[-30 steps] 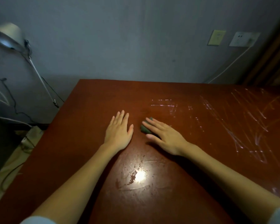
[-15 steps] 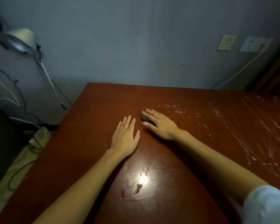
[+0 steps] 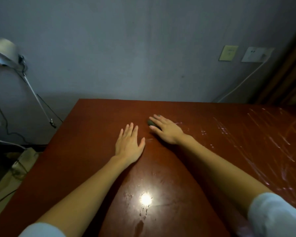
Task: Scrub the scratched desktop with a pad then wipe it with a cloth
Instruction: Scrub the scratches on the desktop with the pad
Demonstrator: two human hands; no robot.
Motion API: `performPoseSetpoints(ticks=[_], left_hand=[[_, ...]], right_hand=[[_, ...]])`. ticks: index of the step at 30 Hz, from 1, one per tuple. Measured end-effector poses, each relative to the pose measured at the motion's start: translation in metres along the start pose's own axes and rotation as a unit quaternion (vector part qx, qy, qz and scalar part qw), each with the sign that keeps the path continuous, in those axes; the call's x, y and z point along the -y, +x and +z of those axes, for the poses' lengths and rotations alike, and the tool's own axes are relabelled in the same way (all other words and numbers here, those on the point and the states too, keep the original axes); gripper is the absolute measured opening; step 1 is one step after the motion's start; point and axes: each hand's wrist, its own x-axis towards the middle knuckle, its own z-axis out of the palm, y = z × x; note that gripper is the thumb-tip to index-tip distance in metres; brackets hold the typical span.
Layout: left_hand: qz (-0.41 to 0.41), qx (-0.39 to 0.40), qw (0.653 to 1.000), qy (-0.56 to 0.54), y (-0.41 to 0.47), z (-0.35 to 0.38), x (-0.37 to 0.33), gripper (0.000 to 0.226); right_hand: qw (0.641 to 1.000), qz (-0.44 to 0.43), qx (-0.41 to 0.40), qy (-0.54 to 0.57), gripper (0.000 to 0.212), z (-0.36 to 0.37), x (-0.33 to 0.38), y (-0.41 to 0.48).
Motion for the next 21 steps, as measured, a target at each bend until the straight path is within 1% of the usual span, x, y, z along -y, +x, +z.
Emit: performPoseSetpoints(ticks=[3,5,7,10,12,14,16,18,20,21], left_hand=[[0.003,0.013,1.000,0.014,0.012,0.001,0.001,0.065],[0.008,0.019,0.999,0.025,0.017,0.001,0.003,0.070],[0.019,0.025,0.999,0.027,0.019,0.001,0.005,0.072],[0.024,0.018,0.999,0.028,0.019,0.002,0.006,0.067],[0.018,0.005,1.000,0.019,0.020,0.002,0.005,0.060],[0.015,-0.006,1.000,0.015,0.021,0.001,0.003,0.056],[0.013,-0.010,1.000,0.015,0.022,0.001,0.003,0.054],[0.014,-0.012,1.000,0.017,0.022,0.001,0.004,0.053],[0.014,-0.012,1.000,0.013,0.022,0.001,0.004,0.053],[0.013,-0.011,1.000,0.010,0.022,0.002,0.004,0.053]], right_hand=[[0.995,-0.096,-0.012,0.005,0.055,0.010,0.014,-0.025],[0.993,-0.119,-0.023,0.014,0.055,0.011,0.001,-0.048],[0.996,-0.082,-0.024,0.014,0.059,0.004,-0.023,-0.057],[1.000,-0.002,-0.019,0.018,0.065,-0.007,-0.056,-0.041],[1.000,0.018,-0.018,0.008,0.060,-0.007,-0.056,-0.016],[1.000,0.018,-0.016,0.004,0.057,-0.003,-0.040,0.008],[1.000,-0.012,-0.013,0.001,0.056,0.003,-0.017,0.018],[0.998,-0.069,-0.011,-0.003,0.057,0.008,-0.004,0.010],[0.993,-0.120,0.002,0.015,0.059,0.007,-0.010,-0.009],[0.991,-0.128,0.014,0.030,0.059,0.003,-0.018,-0.017]])
